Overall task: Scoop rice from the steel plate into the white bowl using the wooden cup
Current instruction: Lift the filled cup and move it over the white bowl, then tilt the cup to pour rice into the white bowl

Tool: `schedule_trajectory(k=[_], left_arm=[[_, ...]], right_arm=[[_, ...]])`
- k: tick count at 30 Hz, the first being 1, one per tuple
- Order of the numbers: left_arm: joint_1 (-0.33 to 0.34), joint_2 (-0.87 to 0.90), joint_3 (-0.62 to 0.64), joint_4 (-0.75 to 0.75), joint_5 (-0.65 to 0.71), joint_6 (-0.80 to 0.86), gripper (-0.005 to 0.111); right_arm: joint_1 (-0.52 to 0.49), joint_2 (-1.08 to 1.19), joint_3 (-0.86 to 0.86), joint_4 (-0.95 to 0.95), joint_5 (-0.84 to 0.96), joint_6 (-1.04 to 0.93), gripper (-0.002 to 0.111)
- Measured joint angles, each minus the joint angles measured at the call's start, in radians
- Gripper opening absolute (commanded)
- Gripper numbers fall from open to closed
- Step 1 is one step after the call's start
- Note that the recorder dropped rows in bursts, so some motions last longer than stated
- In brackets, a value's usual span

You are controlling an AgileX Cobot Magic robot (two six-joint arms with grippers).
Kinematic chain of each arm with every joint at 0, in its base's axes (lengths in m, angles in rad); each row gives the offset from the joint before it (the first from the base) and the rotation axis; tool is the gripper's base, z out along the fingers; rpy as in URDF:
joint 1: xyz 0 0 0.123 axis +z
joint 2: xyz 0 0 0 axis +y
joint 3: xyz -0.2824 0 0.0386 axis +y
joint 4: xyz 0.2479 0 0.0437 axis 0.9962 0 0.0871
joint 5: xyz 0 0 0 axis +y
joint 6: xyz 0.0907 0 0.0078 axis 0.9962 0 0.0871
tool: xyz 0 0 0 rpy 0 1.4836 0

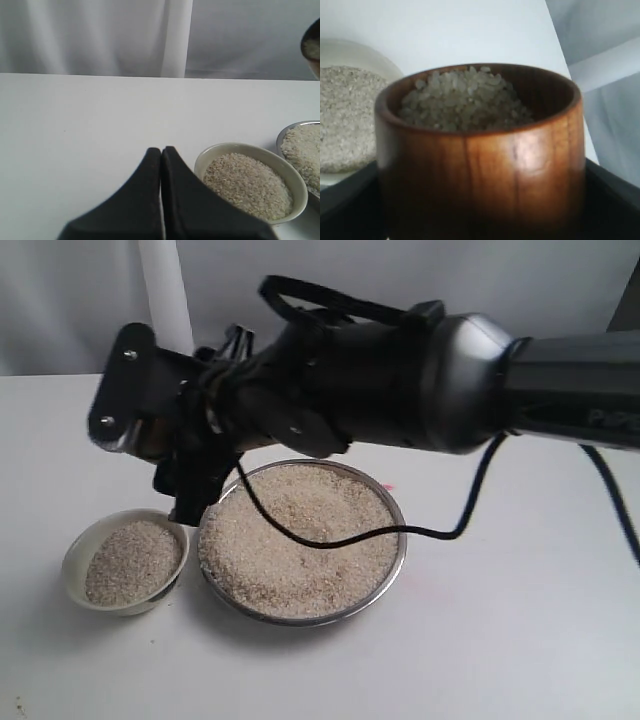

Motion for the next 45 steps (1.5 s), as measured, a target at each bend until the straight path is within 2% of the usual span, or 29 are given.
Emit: schedule_trajectory(k=[5, 9, 18, 34, 45], left_arm=[[0.000, 0.000, 0.000, 0.000, 0.000, 0.000, 0.000], [0.000, 0.000, 0.000, 0.000, 0.000, 0.000, 0.000], [0.000, 0.000, 0.000, 0.000, 0.000, 0.000, 0.000], [0.000, 0.000, 0.000, 0.000, 0.000, 0.000, 0.000], [0.000, 0.000, 0.000, 0.000, 0.000, 0.000, 0.000]], right_arm=[[0.067, 0.101, -0.166, -0.090, 0.128, 0.000, 0.003], [0.100, 0.185, -0.236, -0.140, 0.176, -0.002, 0.003], [0.111, 0.257, -0.247, -0.255, 0.221, -0.051, 0.003], [0.168, 0.310, -0.249, -0.578, 0.316, -0.085, 0.003], [0.209, 0.317, -0.249, -0.711, 0.348, -0.089, 0.003]])
